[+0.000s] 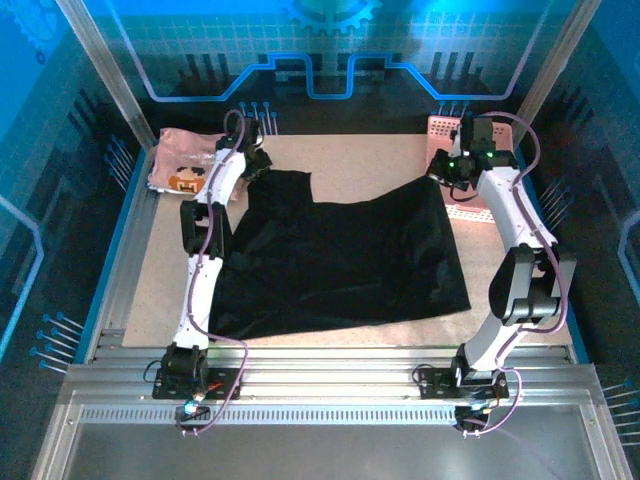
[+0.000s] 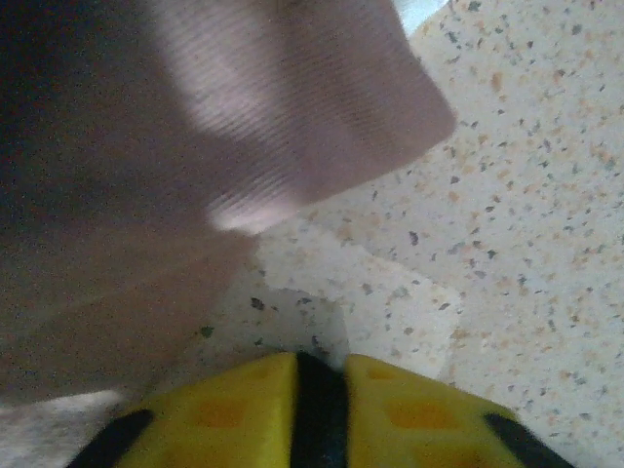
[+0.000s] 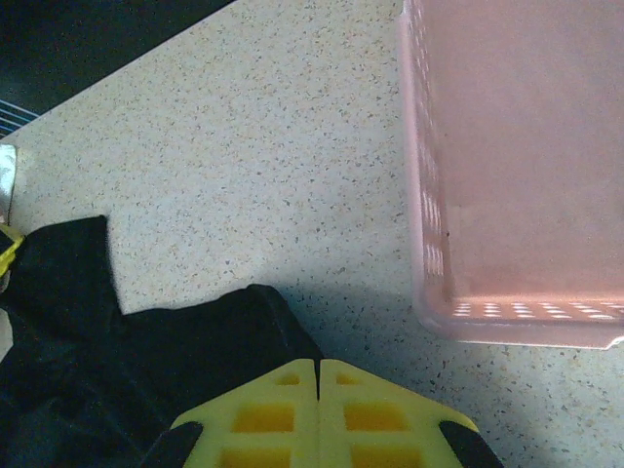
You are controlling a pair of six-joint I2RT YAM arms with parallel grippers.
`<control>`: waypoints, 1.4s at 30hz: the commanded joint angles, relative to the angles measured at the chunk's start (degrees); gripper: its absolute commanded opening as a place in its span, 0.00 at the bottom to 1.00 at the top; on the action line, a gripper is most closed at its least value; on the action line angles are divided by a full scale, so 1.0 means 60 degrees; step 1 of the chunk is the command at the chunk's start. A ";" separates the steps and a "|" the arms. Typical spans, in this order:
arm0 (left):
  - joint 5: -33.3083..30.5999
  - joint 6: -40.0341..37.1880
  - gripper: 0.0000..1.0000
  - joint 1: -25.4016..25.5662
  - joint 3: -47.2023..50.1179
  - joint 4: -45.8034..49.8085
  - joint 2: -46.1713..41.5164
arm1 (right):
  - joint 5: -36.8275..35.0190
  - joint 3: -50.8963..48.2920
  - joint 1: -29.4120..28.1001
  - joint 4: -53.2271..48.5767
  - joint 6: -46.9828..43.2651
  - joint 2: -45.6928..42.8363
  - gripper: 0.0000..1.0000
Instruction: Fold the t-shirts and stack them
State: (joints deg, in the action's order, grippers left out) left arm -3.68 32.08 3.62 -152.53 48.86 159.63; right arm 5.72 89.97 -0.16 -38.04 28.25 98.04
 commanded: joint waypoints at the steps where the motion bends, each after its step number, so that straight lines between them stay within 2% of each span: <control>1: 0.0370 0.0220 0.15 0.0025 0.0300 0.1899 0.0423 | 0.0361 -0.0146 0.0157 0.0182 0.0037 -0.0301 0.00; 5: 0.0568 0.0047 0.00 0.0027 0.0292 0.1839 0.0338 | 0.0460 -0.0427 0.0274 0.0411 0.0141 -0.0385 0.00; 8: 0.0556 -0.0235 0.00 0.0041 0.0463 0.1581 -0.0069 | 0.0457 -0.0605 0.0331 0.0531 0.0206 -0.0443 0.00; 12: 0.0466 -0.0556 0.00 0.0065 0.1849 0.0056 -0.1497 | 0.0401 -0.0904 0.0392 0.0738 0.0348 -0.0584 0.00; 17: 0.0428 -0.0921 0.00 0.0056 0.2022 -0.0633 -0.2578 | 0.0343 -0.1270 0.0538 0.1077 0.0524 -0.0798 0.00; 24: 0.0413 -0.1586 0.00 -0.0002 0.2125 -0.0820 -0.3516 | 0.0021 -0.1133 0.0642 0.1241 0.0256 -0.0744 0.00; 32: 0.0692 -0.2241 0.00 -0.0046 0.3265 -0.1463 -0.4647 | -0.0180 -0.0705 0.0774 0.1121 -0.0289 -0.0349 0.00; 42: 0.1629 -0.2731 0.00 -0.0091 0.4505 -0.1816 -0.5698 | -0.0161 -0.1114 0.0804 0.1184 -0.0436 -0.0583 0.00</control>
State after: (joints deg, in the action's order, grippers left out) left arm 3.42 17.78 3.53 -127.63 39.62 130.58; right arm 5.28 84.05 3.81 -31.64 26.83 95.48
